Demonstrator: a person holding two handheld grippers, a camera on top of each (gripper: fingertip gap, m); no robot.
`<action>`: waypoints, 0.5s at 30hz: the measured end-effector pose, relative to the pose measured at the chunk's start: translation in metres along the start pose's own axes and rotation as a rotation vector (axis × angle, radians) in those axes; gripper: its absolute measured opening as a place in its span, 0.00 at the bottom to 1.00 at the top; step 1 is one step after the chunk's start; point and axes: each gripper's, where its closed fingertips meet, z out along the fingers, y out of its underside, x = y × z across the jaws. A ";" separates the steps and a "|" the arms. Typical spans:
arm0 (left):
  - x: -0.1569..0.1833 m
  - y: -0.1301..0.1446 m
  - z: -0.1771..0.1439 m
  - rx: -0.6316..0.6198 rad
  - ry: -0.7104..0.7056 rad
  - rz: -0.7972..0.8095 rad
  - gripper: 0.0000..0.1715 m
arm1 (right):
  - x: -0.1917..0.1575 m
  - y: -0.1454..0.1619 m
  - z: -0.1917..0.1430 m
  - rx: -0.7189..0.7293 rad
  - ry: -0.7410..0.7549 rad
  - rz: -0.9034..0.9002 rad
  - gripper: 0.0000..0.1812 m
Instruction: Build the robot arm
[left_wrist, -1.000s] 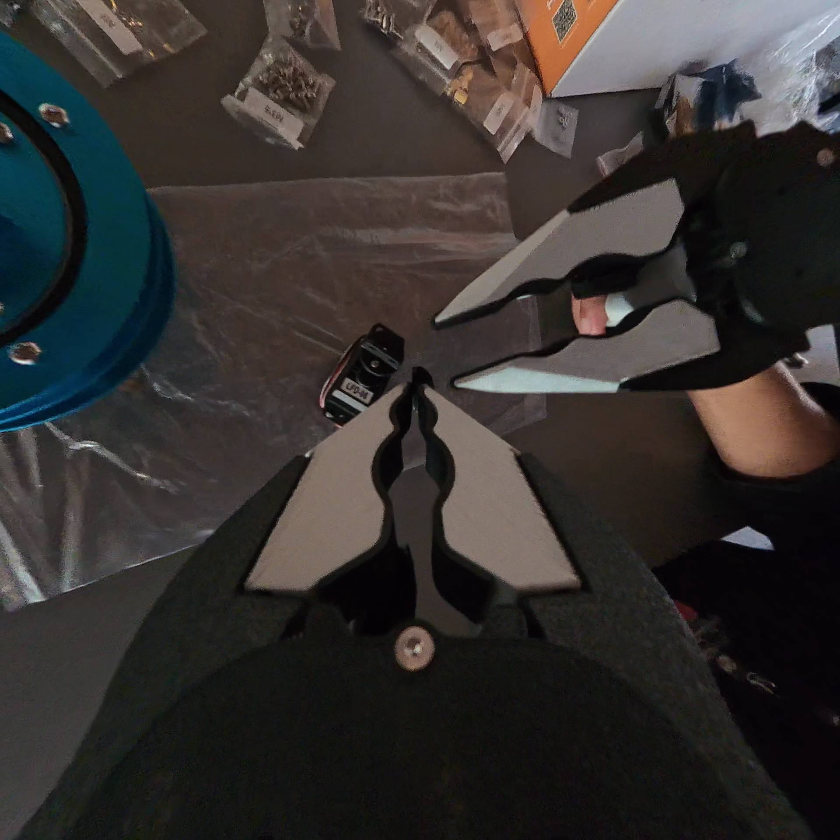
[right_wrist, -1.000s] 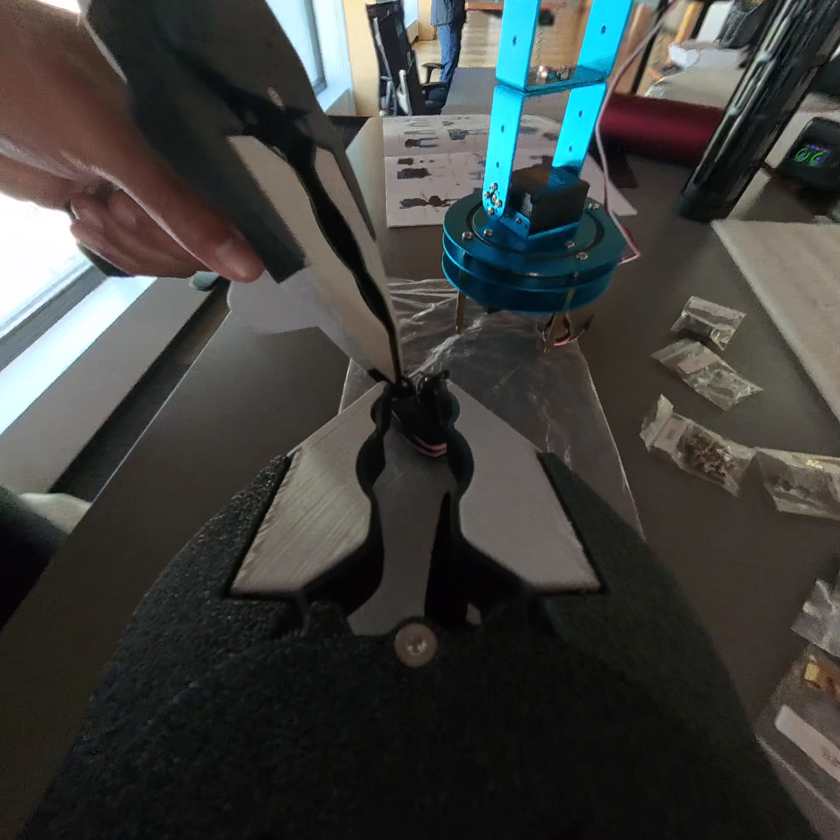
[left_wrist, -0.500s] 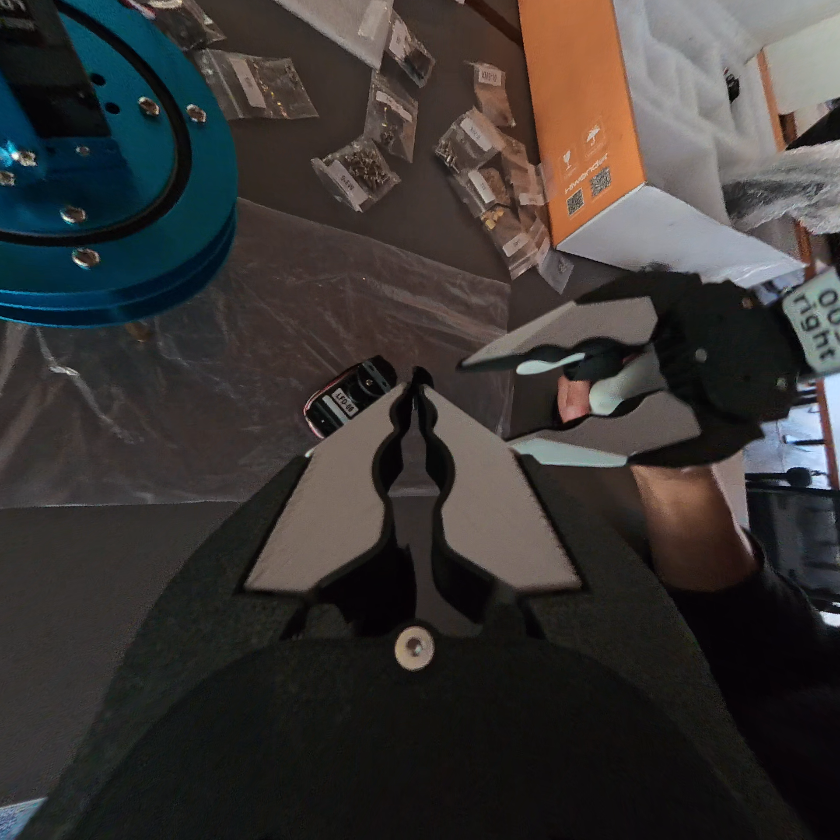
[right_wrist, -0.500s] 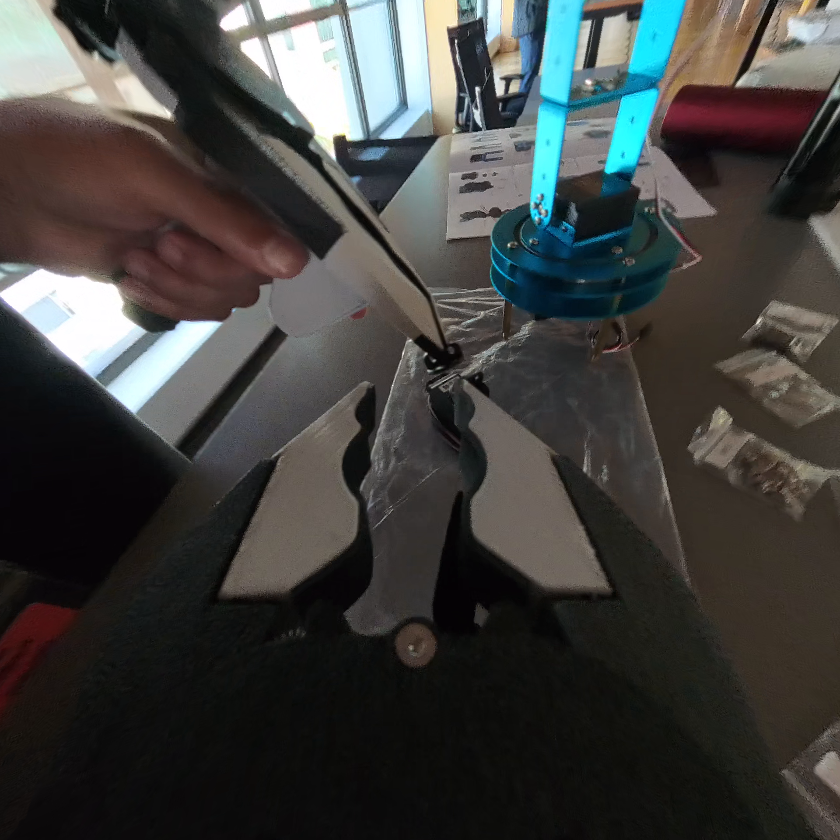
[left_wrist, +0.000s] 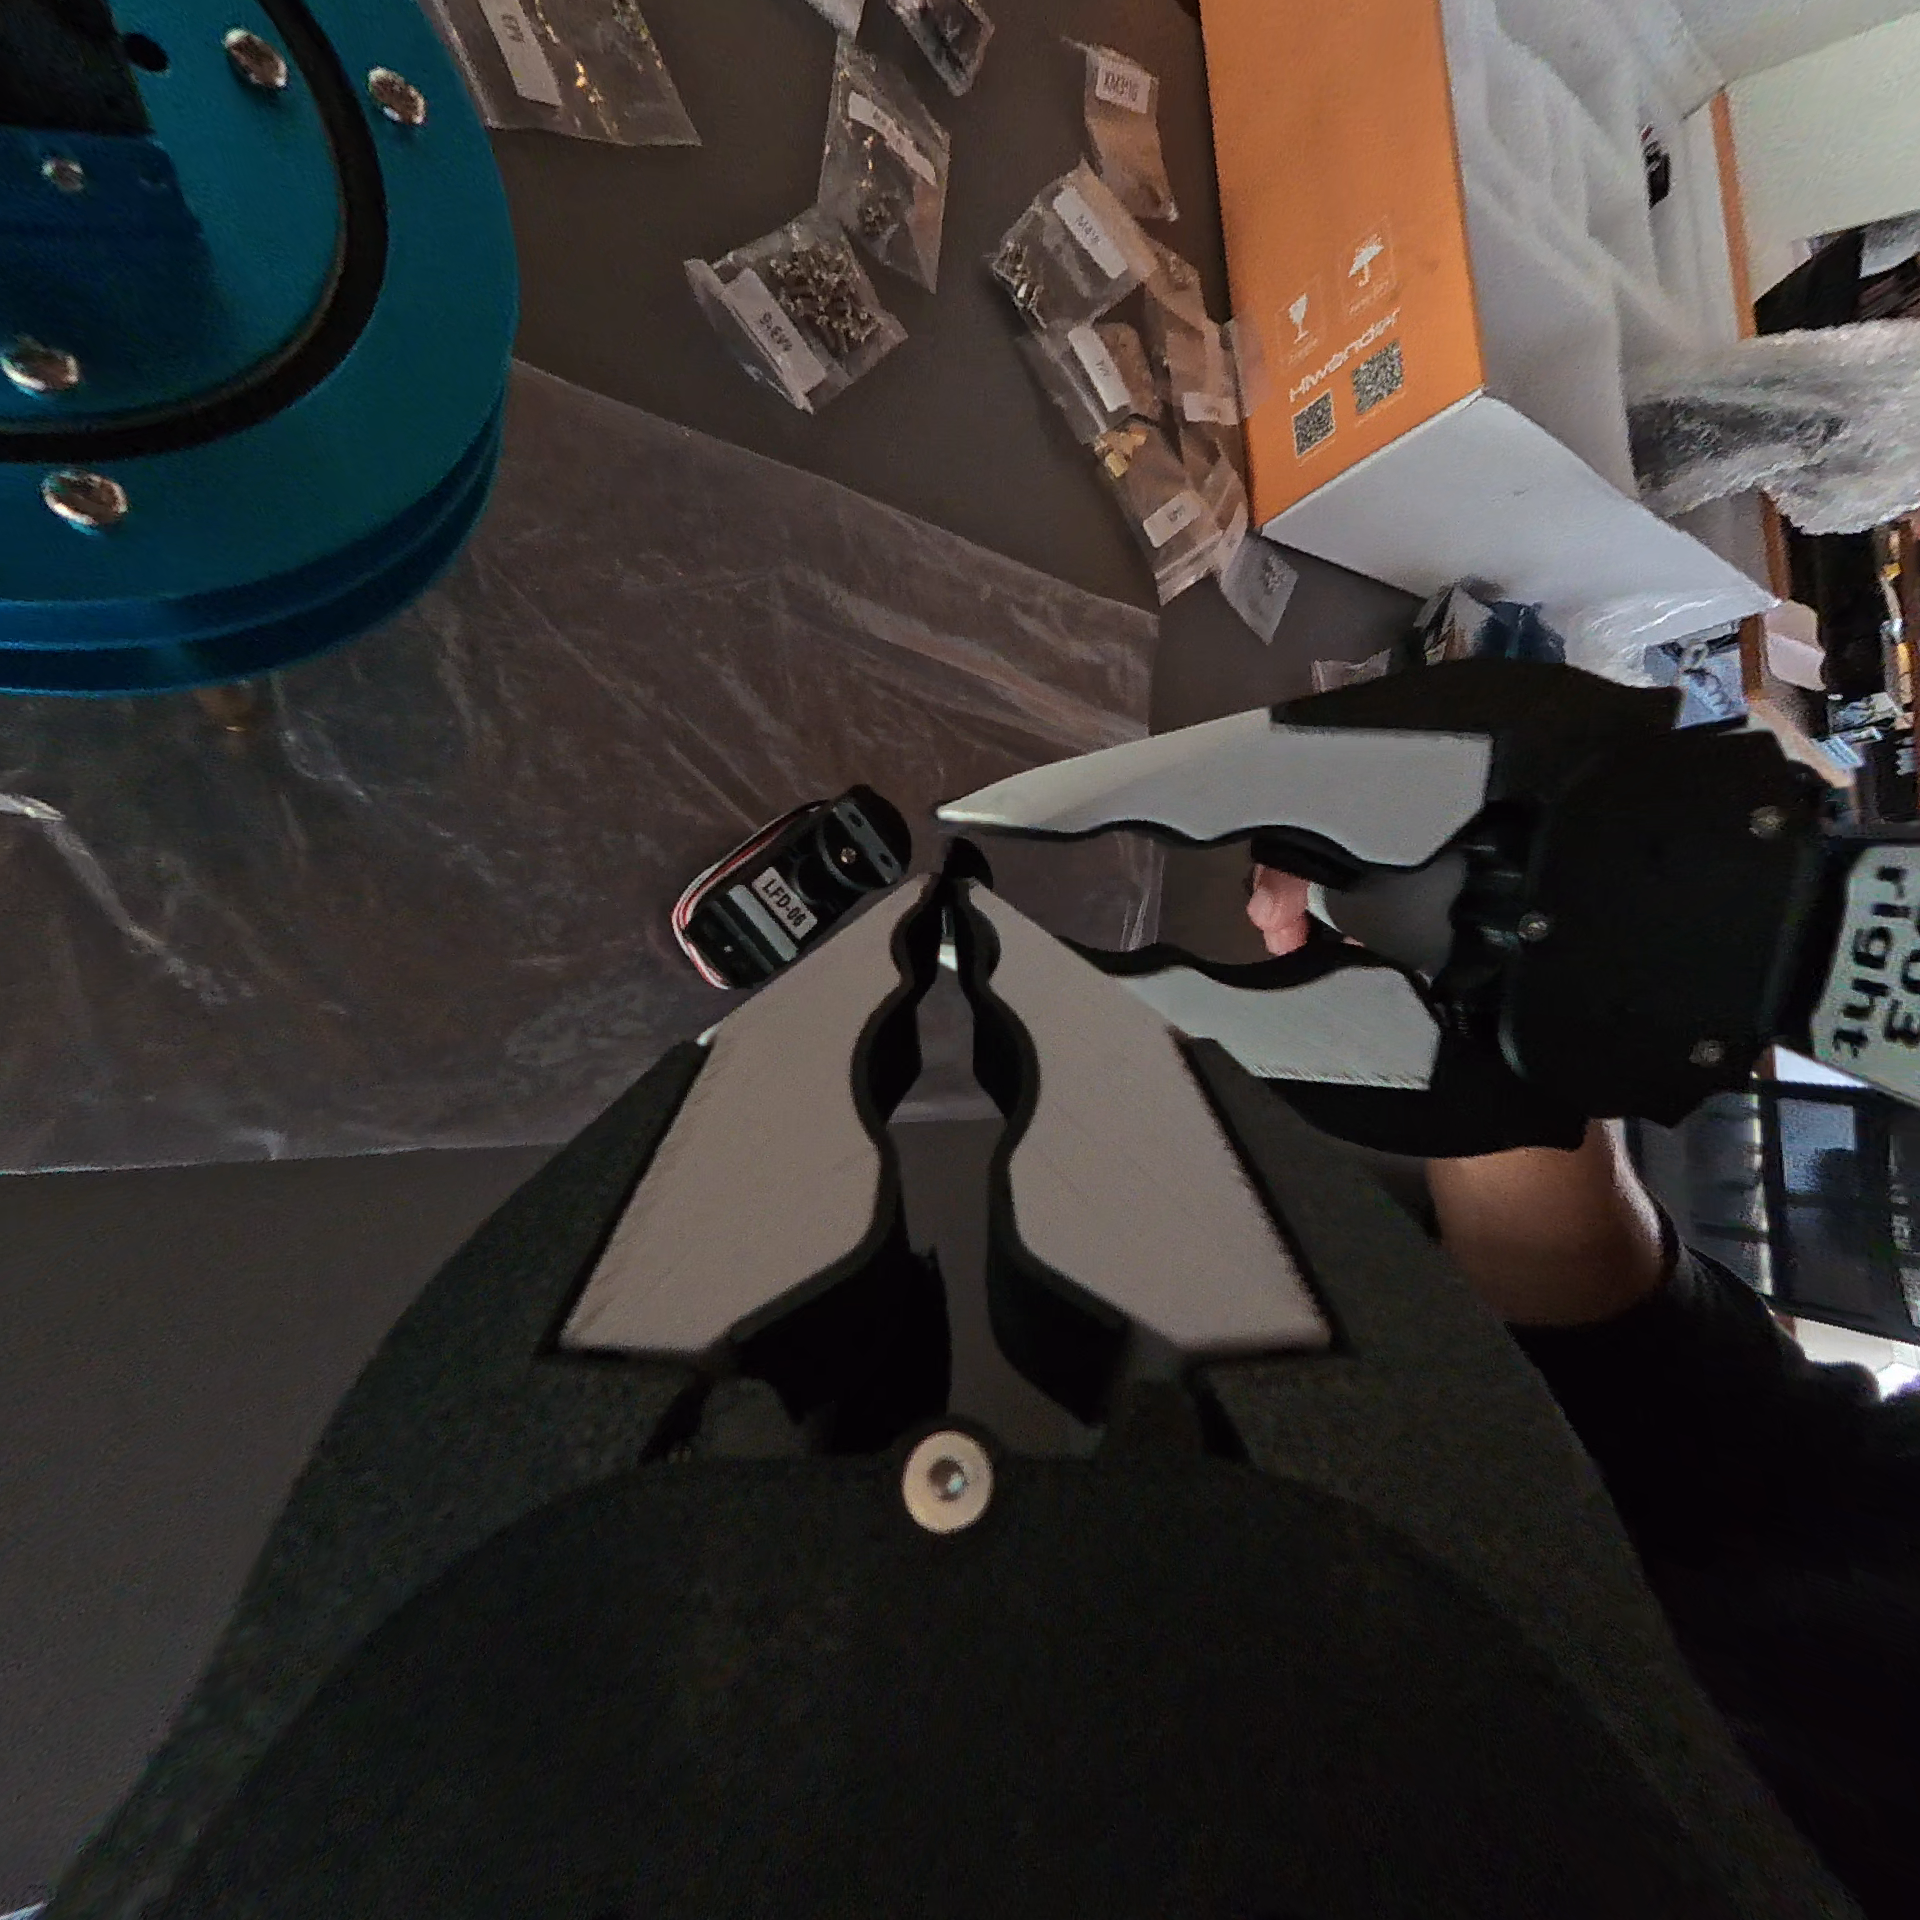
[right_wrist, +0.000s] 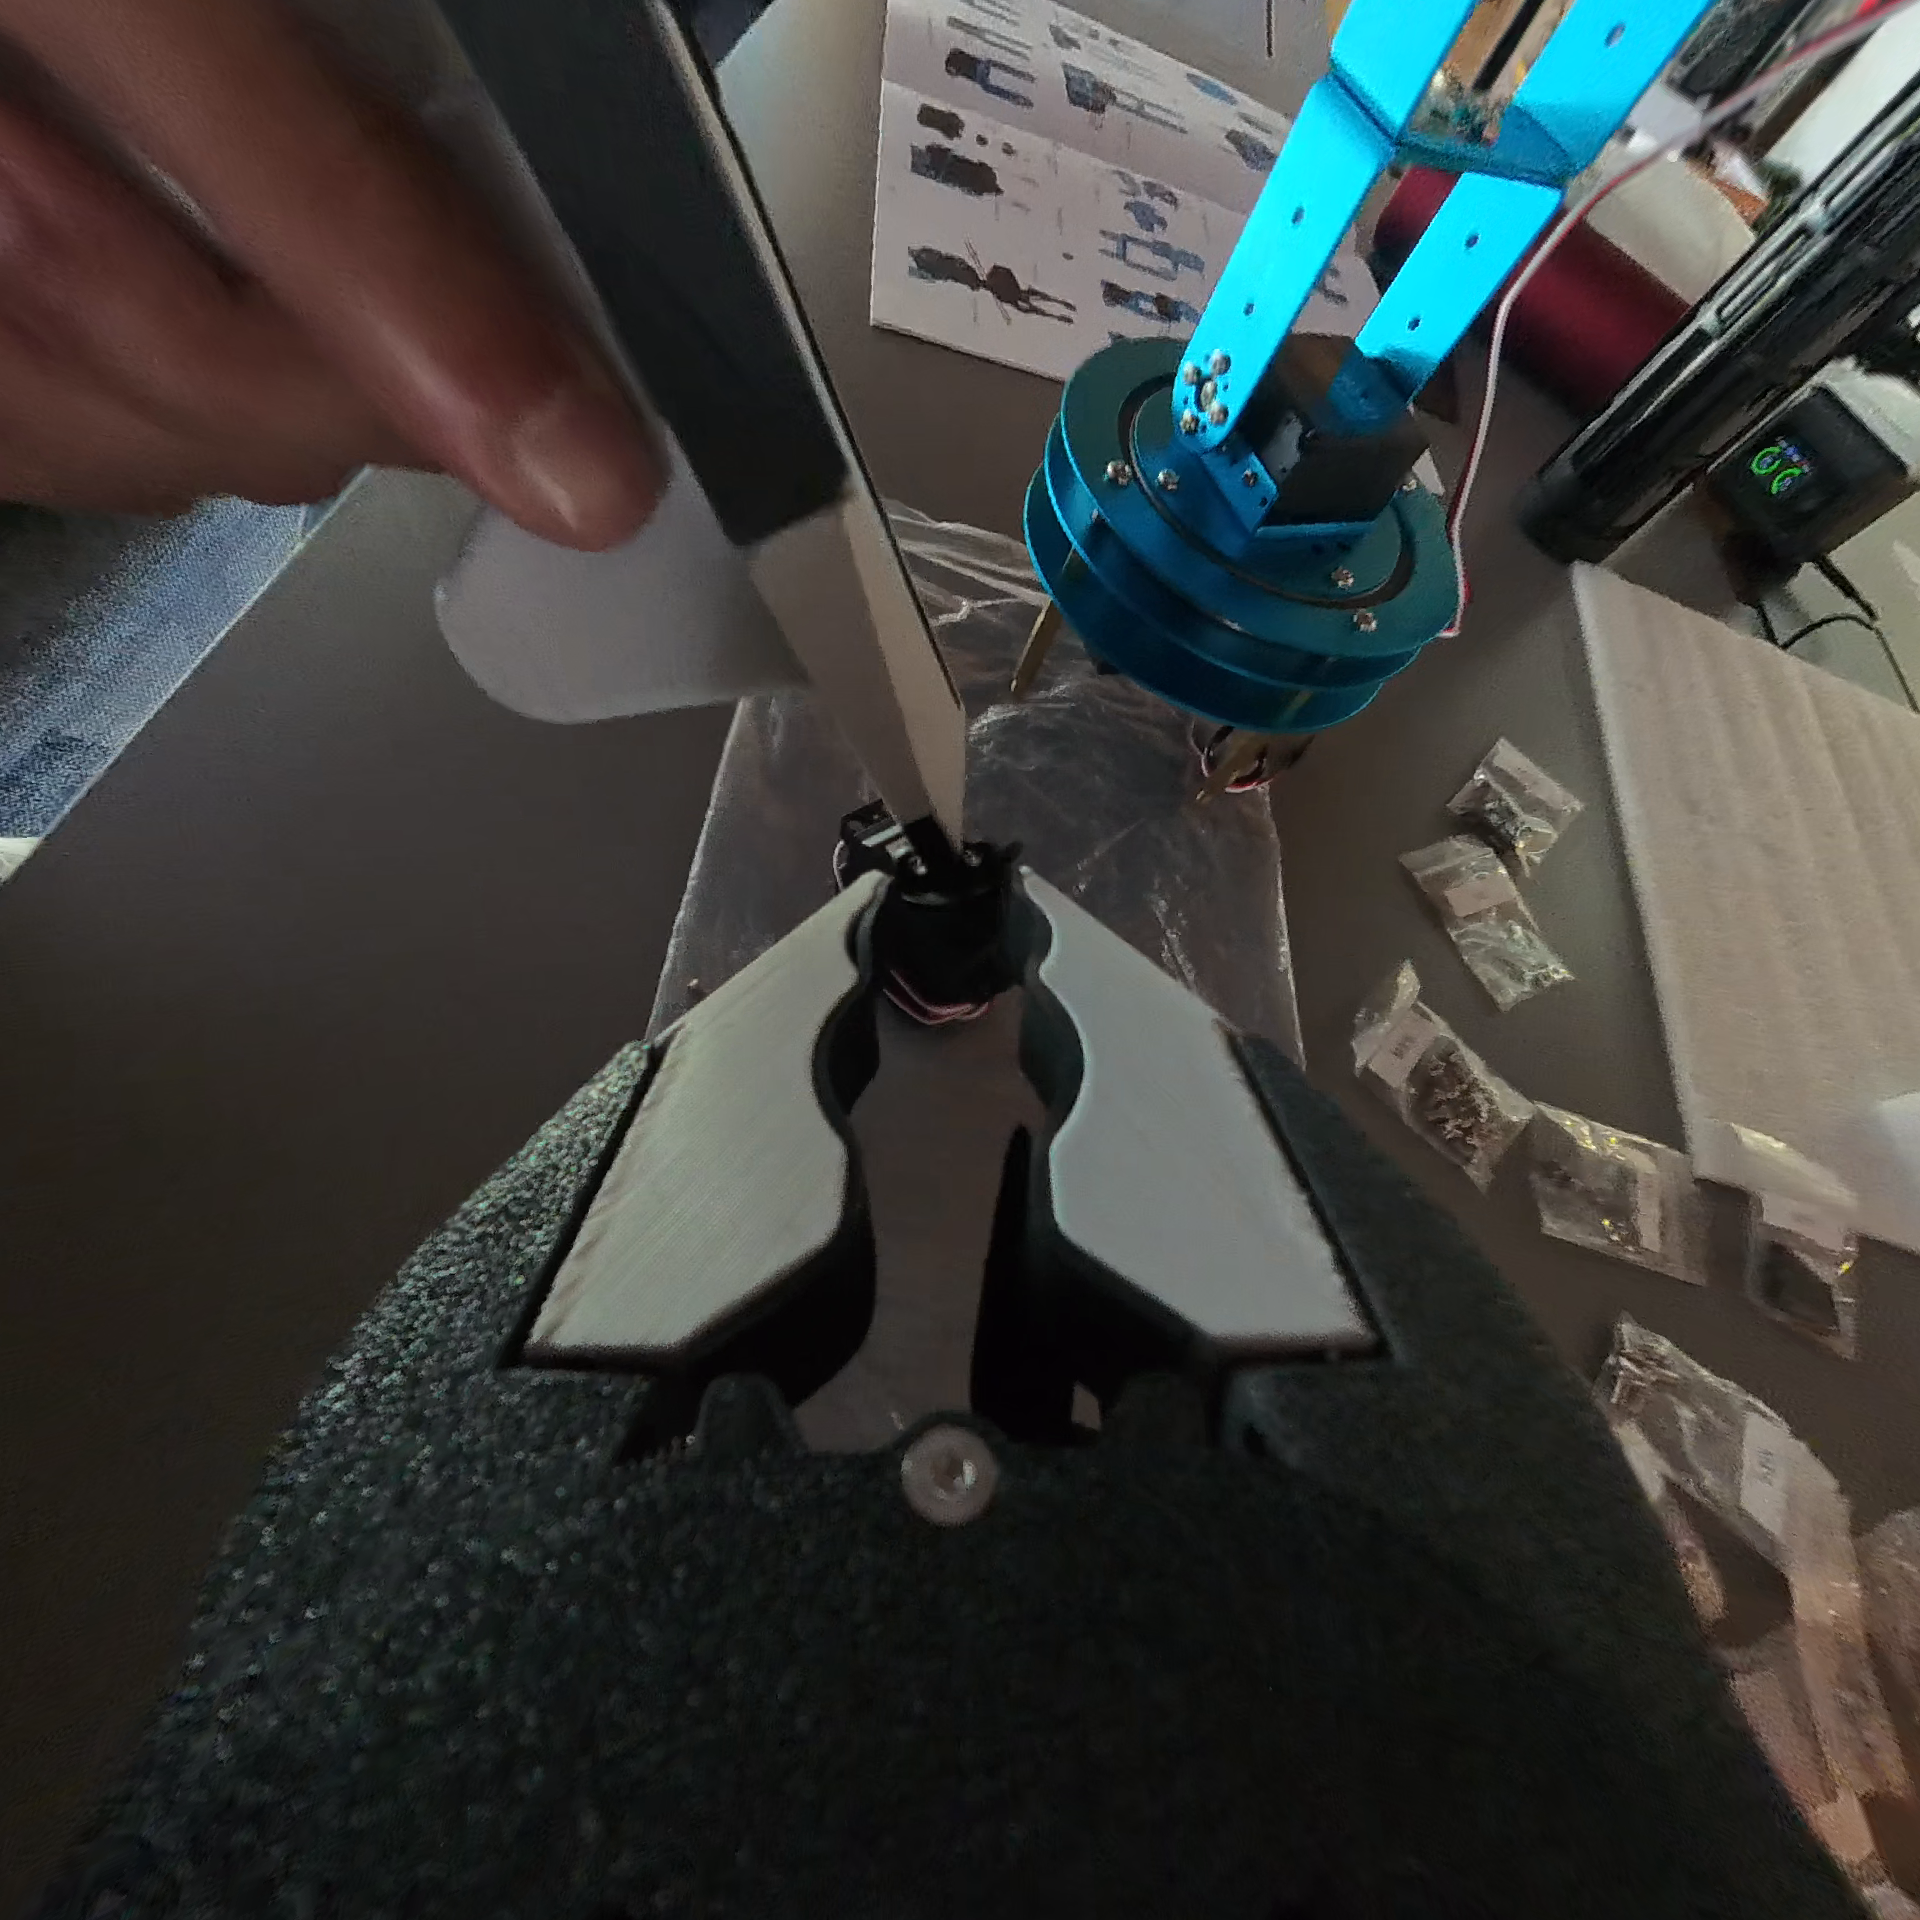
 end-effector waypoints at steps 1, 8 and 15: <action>0.000 0.000 0.001 0.003 0.003 -0.011 0.00 | -0.001 -0.001 0.000 0.001 -0.006 -0.006 0.12; 0.007 -0.010 -0.005 0.070 0.071 0.046 0.04 | 0.012 -0.004 -0.003 0.020 -0.027 0.026 0.11; -0.040 0.016 0.000 0.024 -0.004 0.594 0.26 | 0.003 0.011 0.000 0.094 -0.482 0.260 0.11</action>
